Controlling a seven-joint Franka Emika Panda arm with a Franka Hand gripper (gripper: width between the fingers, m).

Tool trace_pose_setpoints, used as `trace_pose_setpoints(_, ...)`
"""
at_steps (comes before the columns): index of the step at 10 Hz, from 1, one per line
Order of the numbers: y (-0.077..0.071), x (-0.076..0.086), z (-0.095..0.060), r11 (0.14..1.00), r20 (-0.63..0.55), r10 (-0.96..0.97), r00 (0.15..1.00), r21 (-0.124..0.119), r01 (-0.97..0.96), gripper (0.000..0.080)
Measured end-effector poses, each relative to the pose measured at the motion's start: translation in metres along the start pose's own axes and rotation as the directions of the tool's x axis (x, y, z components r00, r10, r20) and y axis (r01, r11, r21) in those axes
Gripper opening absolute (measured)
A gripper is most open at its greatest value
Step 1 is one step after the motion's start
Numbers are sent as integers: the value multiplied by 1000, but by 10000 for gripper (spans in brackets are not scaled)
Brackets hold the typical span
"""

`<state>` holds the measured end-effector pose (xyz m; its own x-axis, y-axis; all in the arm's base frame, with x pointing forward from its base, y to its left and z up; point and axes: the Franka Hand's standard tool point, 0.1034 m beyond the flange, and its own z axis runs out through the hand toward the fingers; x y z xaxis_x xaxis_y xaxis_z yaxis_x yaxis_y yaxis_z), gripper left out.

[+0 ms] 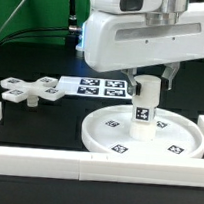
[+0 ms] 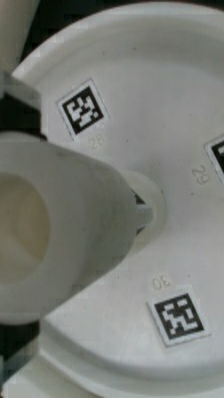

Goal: Assemble round table

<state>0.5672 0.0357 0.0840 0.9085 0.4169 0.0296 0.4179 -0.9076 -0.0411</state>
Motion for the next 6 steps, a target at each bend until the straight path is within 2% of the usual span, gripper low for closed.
trace_pose_setpoints(3,-1,0,0,999,-2,50,999,4,-50,404)
trace_pose_setpoints(5,0,-1,0,946,-4,323,946,28,-323,404)
trace_pose_setpoints(6,1,-1,0,923,-2,384,923,33,-384,406)
